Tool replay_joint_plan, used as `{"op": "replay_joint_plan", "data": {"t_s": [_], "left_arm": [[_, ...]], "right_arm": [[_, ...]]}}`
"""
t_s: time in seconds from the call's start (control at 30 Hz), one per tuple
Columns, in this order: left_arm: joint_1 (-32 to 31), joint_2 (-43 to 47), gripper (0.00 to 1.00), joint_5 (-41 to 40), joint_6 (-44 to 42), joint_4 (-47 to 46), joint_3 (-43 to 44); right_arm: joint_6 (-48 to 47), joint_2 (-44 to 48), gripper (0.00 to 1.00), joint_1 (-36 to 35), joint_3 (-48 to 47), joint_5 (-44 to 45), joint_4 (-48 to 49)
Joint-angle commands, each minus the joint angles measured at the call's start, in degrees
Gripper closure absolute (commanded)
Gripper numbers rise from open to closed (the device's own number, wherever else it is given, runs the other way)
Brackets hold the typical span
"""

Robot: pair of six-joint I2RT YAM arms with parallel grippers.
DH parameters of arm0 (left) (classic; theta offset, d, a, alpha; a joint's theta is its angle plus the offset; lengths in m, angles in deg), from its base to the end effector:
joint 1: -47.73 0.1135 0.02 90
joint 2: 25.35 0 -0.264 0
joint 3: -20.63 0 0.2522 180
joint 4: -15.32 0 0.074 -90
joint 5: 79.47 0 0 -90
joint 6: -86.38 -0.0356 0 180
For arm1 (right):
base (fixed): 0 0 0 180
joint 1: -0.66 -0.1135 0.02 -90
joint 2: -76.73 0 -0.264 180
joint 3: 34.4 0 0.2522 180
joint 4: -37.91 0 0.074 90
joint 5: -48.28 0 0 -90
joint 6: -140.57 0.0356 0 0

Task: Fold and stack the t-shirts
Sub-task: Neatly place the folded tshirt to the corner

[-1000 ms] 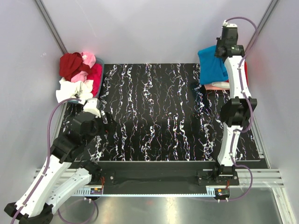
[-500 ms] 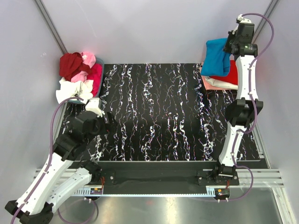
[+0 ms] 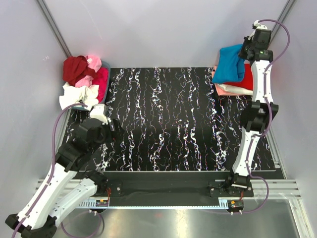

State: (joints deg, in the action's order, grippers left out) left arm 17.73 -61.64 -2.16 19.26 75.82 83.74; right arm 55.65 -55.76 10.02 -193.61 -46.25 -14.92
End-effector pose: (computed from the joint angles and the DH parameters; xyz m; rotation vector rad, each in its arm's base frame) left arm 0.1102 -0.0546 0.3232 0.0058 2.1574 -0.2989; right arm 0.5154 -0.0821 0.3734 0.2049 2.0147 0.0329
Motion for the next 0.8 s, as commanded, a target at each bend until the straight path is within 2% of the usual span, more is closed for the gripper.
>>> {"op": "replay_joint_plan", "data": {"t_s": [0.0, 0.1, 0.3, 0.53, 0.77], "left_arm": [[0.3, 1.0, 0.05, -0.4, -0.8, -2.6, -0.3], [0.4, 0.7, 0.05, 0.2, -1.0, -2.6, -0.3], [0.6, 1.5, 0.05, 0.3, -0.9, -2.7, -0.3], [0.7, 3.1, 0.05, -0.8, -0.5, -2.4, -0.4], [0.8, 2.3, 0.06, -0.4, -0.5, -2.4, -0.3]], "right_arm": [[-1.8, -0.9, 1.00, 1.3, 0.3, 0.8, 10.9], [0.8, -3.1, 1.00, 2.5, 1.2, 0.1, 13.9], [1.9, -6.8, 1.00, 2.9, 3.2, 4.3, 19.2], [6.3, -9.3, 1.00, 3.6, 7.5, 15.8, 29.8], [8.5, -11.0, 1.00, 3.9, 13.7, 23.1, 41.9]]}}
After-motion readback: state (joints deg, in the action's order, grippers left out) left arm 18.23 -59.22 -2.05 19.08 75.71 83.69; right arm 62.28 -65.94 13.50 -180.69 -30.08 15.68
